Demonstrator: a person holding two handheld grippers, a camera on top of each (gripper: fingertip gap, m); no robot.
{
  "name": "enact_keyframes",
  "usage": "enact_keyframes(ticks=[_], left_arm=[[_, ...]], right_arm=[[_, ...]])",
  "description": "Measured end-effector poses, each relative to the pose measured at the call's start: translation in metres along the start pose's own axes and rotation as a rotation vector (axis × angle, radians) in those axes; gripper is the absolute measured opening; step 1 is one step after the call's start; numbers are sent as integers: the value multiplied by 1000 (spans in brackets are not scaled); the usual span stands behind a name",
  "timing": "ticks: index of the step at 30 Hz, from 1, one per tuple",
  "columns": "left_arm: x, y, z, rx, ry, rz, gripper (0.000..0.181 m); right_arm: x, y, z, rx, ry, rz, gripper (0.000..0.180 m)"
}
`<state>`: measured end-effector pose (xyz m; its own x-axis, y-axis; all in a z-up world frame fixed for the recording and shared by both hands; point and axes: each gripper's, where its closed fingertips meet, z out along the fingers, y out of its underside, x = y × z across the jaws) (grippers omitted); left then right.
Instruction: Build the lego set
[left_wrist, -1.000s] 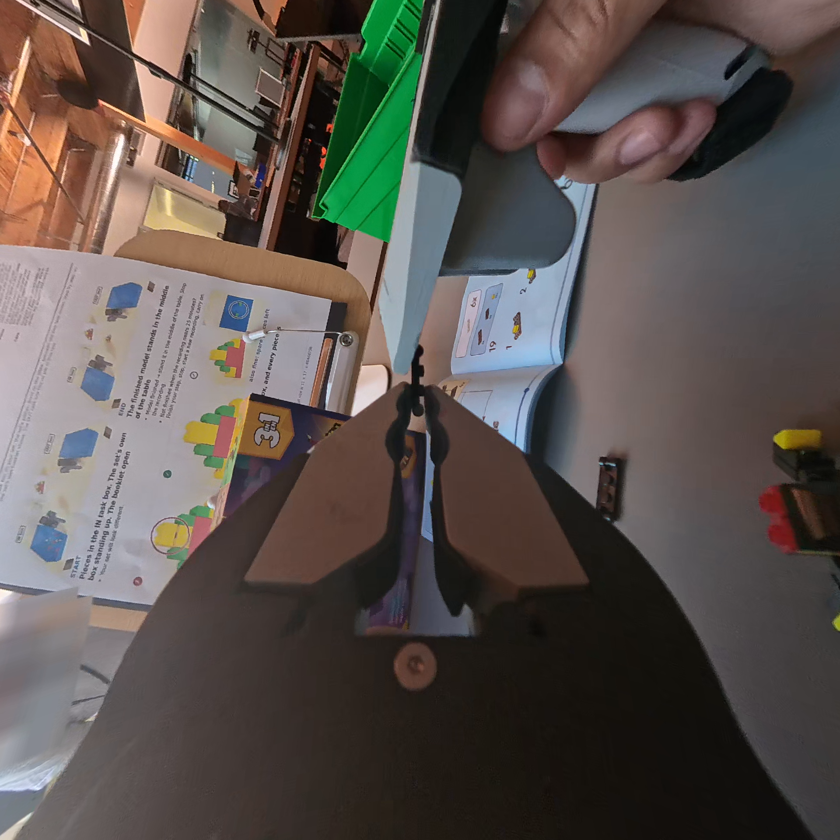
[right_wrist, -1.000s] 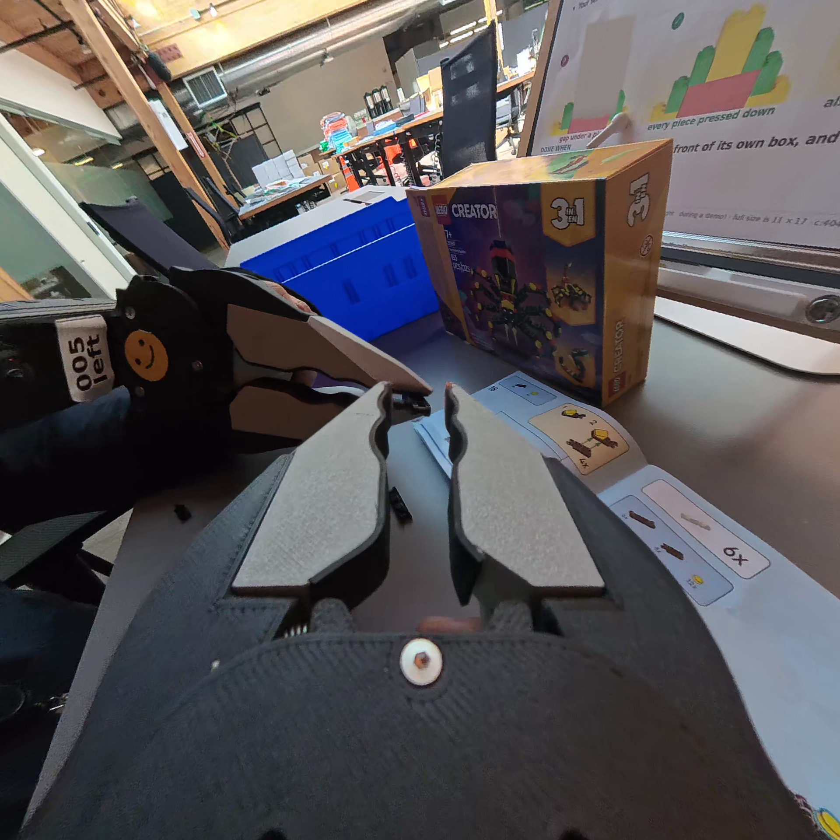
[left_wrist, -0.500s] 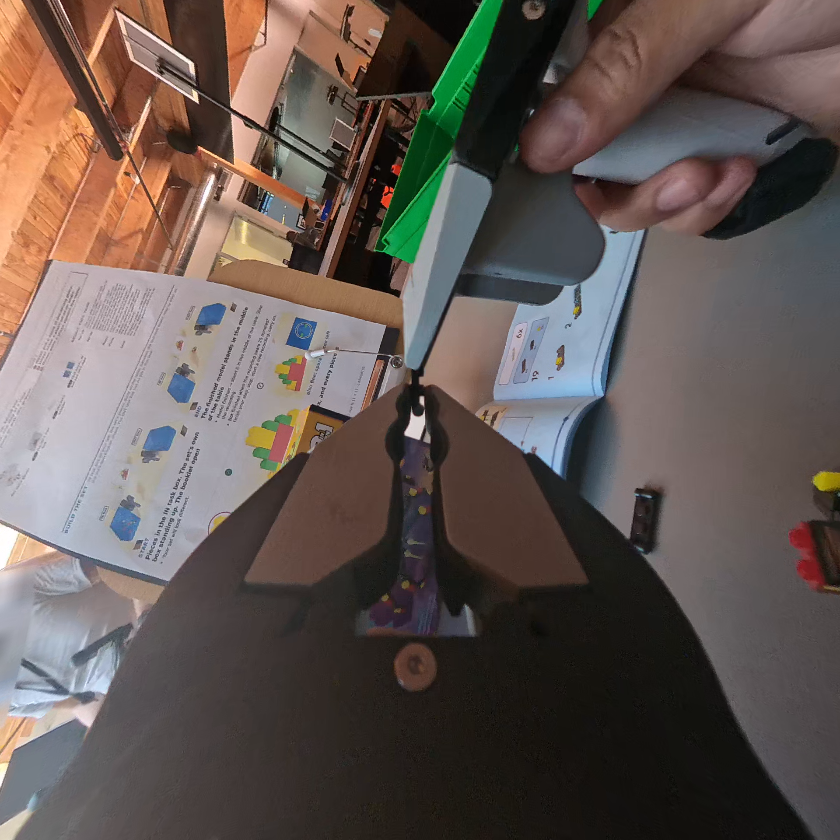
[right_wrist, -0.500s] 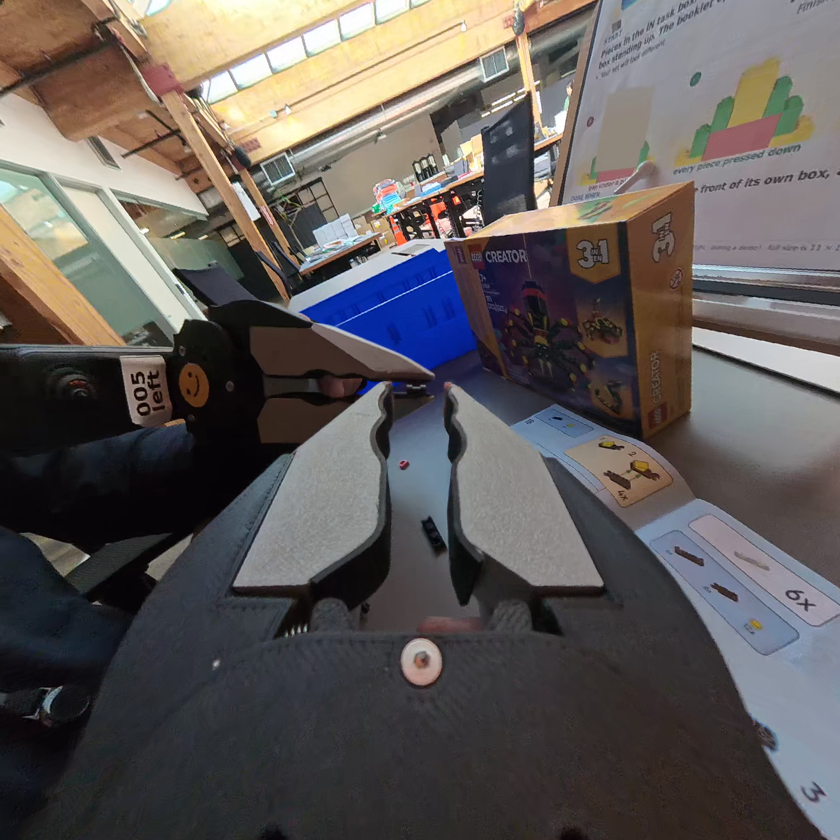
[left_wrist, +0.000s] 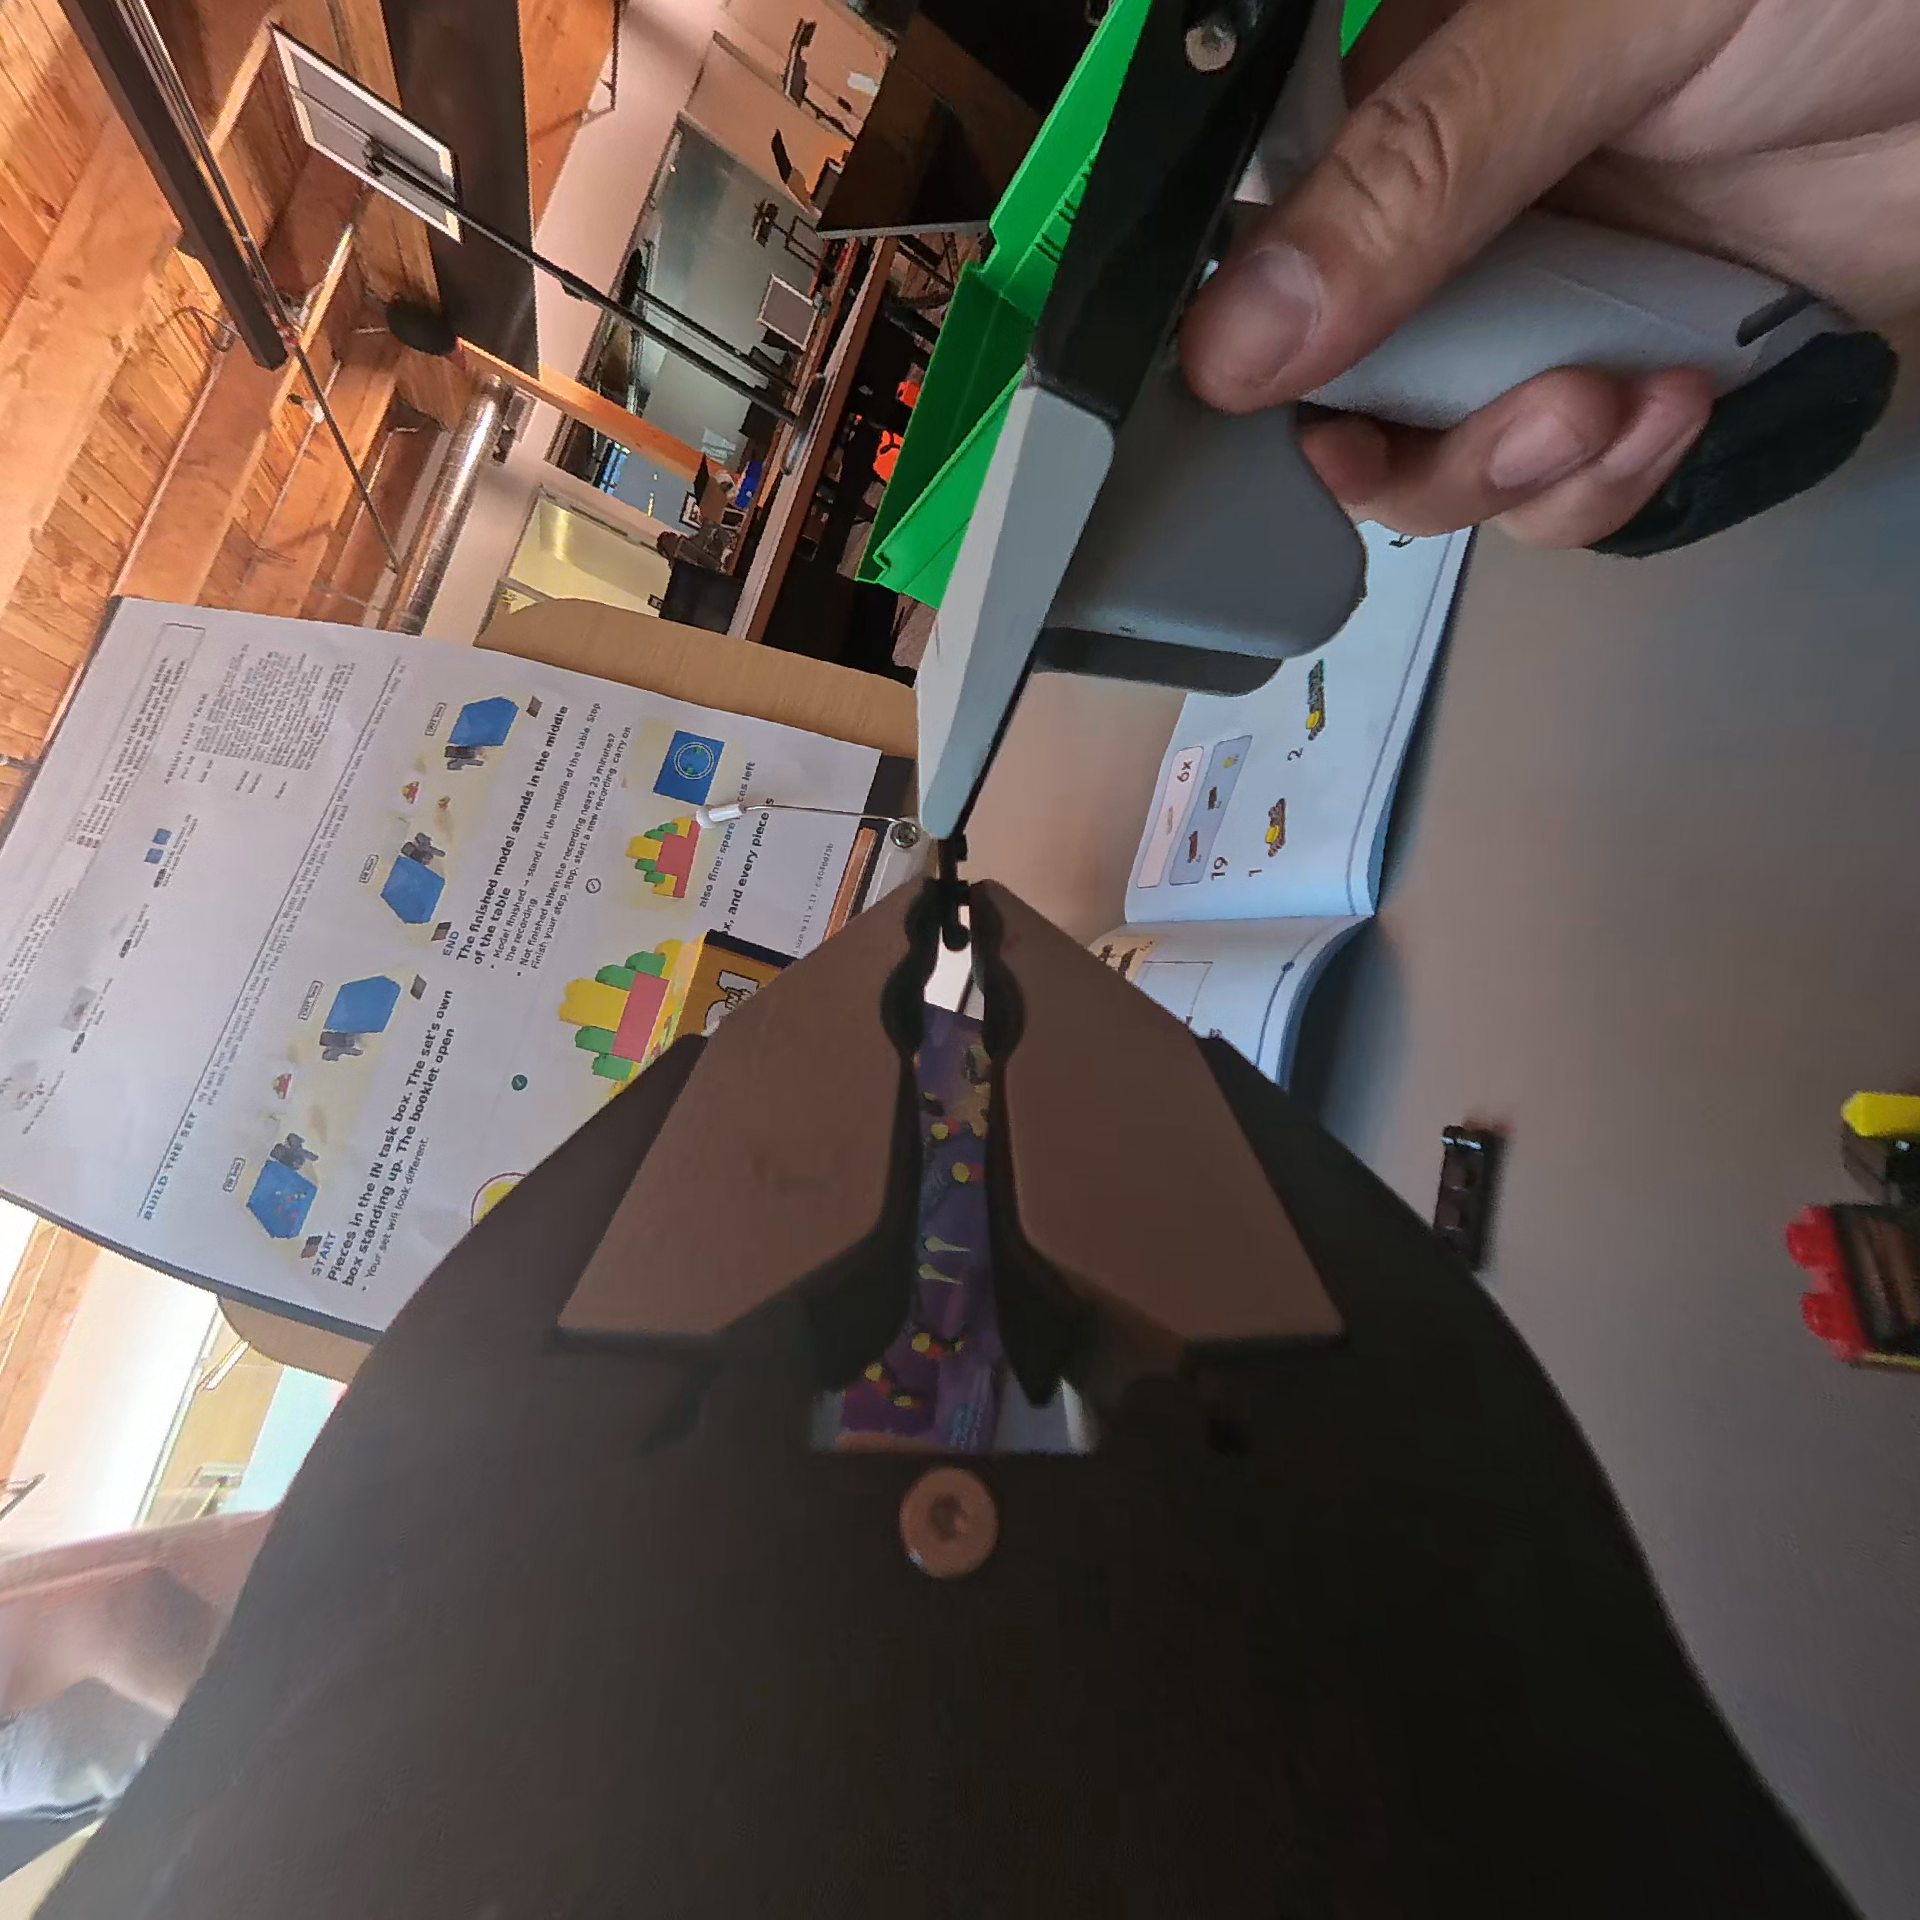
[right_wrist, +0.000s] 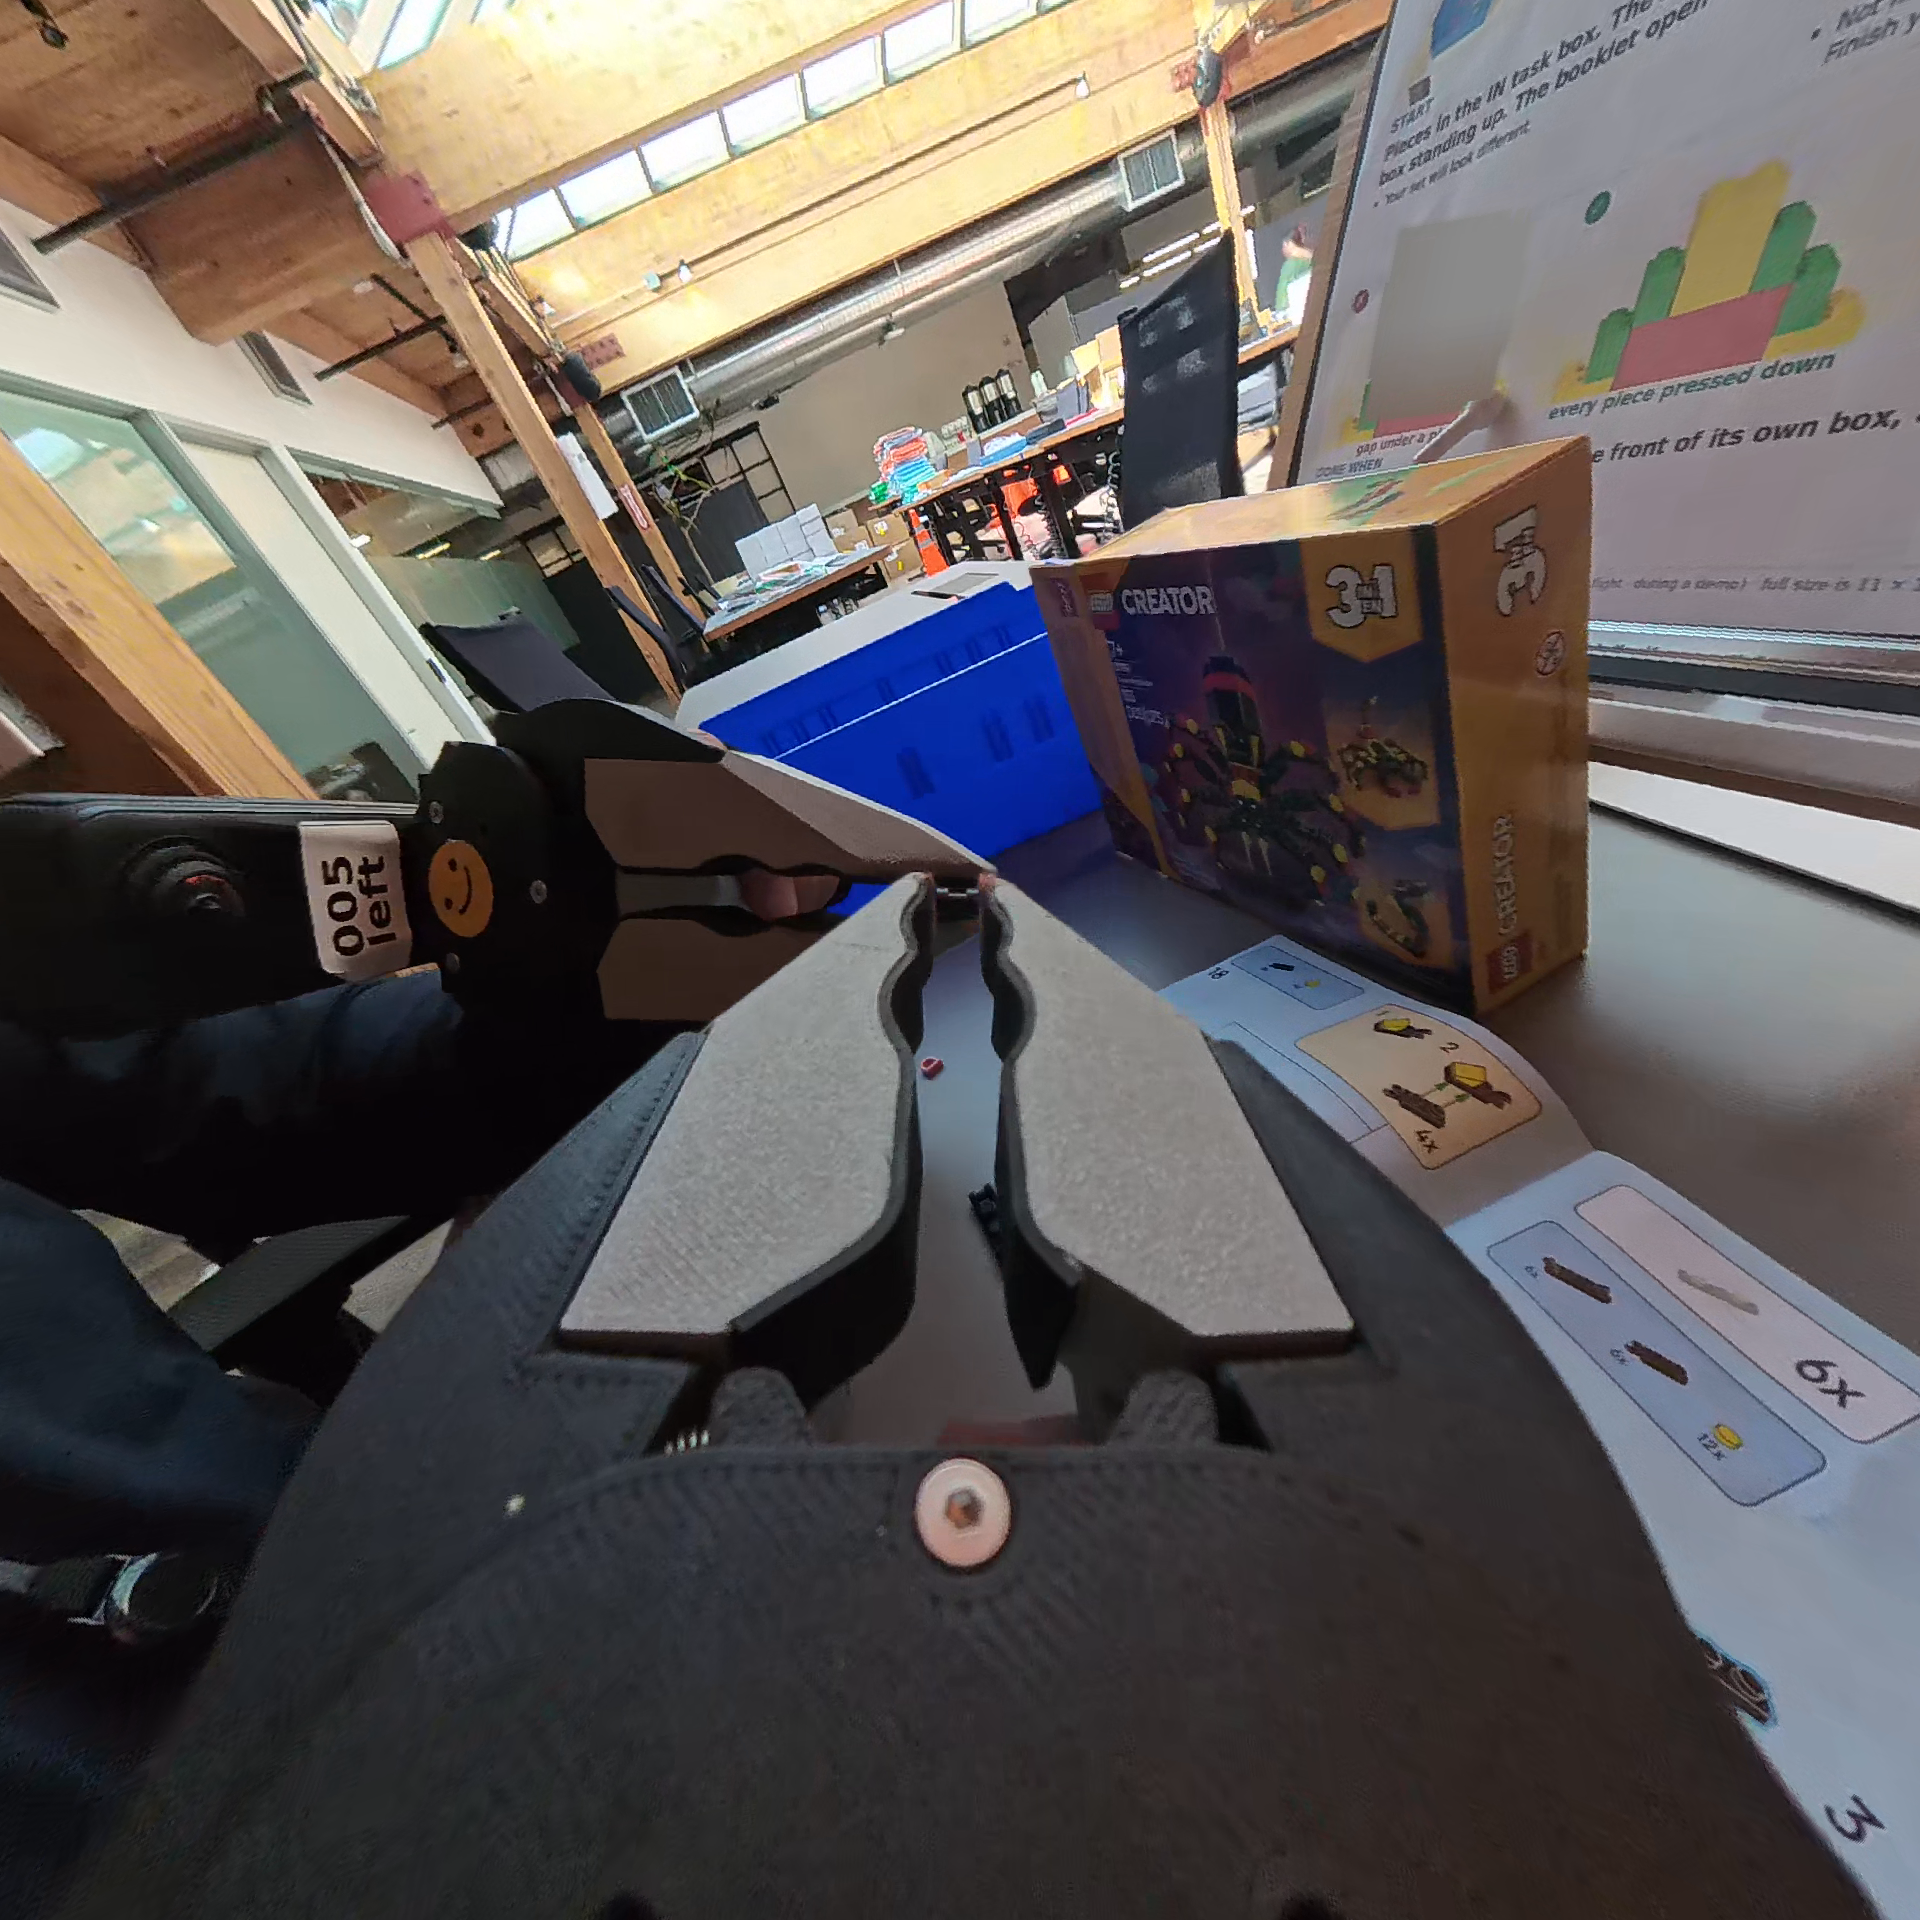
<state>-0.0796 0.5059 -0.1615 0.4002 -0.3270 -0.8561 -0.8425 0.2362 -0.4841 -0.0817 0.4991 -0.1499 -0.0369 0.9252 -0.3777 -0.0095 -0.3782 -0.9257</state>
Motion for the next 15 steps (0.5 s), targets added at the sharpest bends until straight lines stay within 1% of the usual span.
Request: enact_keyframes(ticks=[3,4,5,7,9,13,15], left_arm=[[3,2,2,3,27,-31,2],[7,3,3,2,63,-53,4],[13,4,4,-1,118,-80,7],[28,3,2,28,254,-143,28],[32,0,-6,75,360,-214,31],[10,1,-11,124,401,-438,29],[-3,13,-5,71,355,-540,27]], right_arm=[[2,2,0,-22,23,-5,5],[4,3,0,-33,34,-6,5],[7,5,-1,-49,50,-10,5],[13,9,-3,-88,91,-27,5],[18,16,-8,-178,132,-63,5],[16,35,-24,-399,193,-183,5],[12,42,-32,-510,214,-237,5]])
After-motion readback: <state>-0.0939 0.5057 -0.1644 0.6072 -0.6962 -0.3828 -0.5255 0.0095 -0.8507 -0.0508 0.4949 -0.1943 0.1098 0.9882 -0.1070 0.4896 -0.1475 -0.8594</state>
